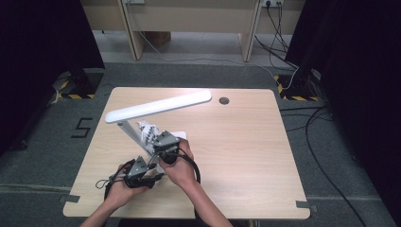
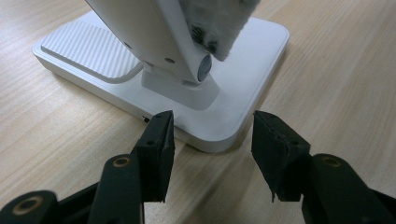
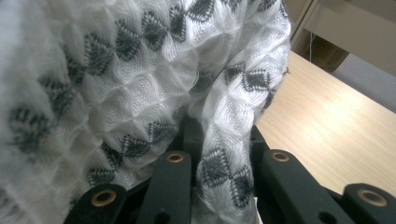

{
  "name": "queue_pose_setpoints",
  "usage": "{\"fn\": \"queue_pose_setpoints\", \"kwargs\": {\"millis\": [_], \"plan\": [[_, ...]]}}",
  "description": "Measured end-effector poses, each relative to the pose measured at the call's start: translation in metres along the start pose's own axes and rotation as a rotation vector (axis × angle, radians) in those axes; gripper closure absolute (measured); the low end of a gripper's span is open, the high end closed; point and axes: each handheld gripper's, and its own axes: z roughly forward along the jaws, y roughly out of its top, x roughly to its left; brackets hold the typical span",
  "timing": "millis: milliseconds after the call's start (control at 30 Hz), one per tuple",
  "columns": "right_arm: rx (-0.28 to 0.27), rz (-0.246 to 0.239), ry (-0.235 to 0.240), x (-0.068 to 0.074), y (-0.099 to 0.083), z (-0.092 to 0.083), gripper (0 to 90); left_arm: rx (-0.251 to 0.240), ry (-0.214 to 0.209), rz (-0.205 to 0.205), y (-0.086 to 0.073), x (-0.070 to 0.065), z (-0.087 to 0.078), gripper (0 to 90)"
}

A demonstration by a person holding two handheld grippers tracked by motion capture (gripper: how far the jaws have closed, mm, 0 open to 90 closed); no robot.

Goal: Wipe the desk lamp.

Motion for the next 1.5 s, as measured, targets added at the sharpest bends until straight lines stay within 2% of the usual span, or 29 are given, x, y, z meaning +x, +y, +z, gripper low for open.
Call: {"fn": "queue_pose_setpoints", "kwargs": {"millis": [567, 667, 767, 867, 1033, 1167, 1333, 1500], "plan": [[0.073, 0.026, -0.001, -0.001, -0.031, 0.009, 79.2, 0.008, 0.004, 0.009, 0.000, -0.001, 0.000, 49.0], [0.092, 0.027, -0.002, -0.001, -0.036, 0.010, 79.2, 0.004, 0.002, 0.004, 0.000, -0.001, -0.001, 48.7], [0.110, 0.020, -0.007, -0.002, -0.041, 0.011, 79.2, -0.011, -0.003, -0.018, 0.000, -0.002, -0.002, 48.3], [0.125, 0.019, -0.011, -0.004, -0.047, 0.010, 79.1, -0.023, 0.009, -0.019, 0.000, -0.001, -0.005, 47.7], [0.144, 0.025, -0.025, -0.010, -0.056, 0.005, 79.1, -0.045, 0.030, -0.029, 0.003, 0.002, -0.016, 46.5], [0.161, 0.038, -0.042, -0.017, -0.060, -0.004, 78.8, -0.086, 0.043, -0.041, 0.011, 0.003, -0.031, 43.8], [0.195, 0.030, -0.065, -0.022, -0.065, -0.013, 78.2, -0.155, 0.060, -0.037, 0.024, 0.003, -0.055, 41.3], [0.255, -0.002, -0.106, -0.027, -0.068, -0.018, 78.1, -0.187, 0.075, -0.036, 0.037, 0.003, -0.070, 39.7]]}}
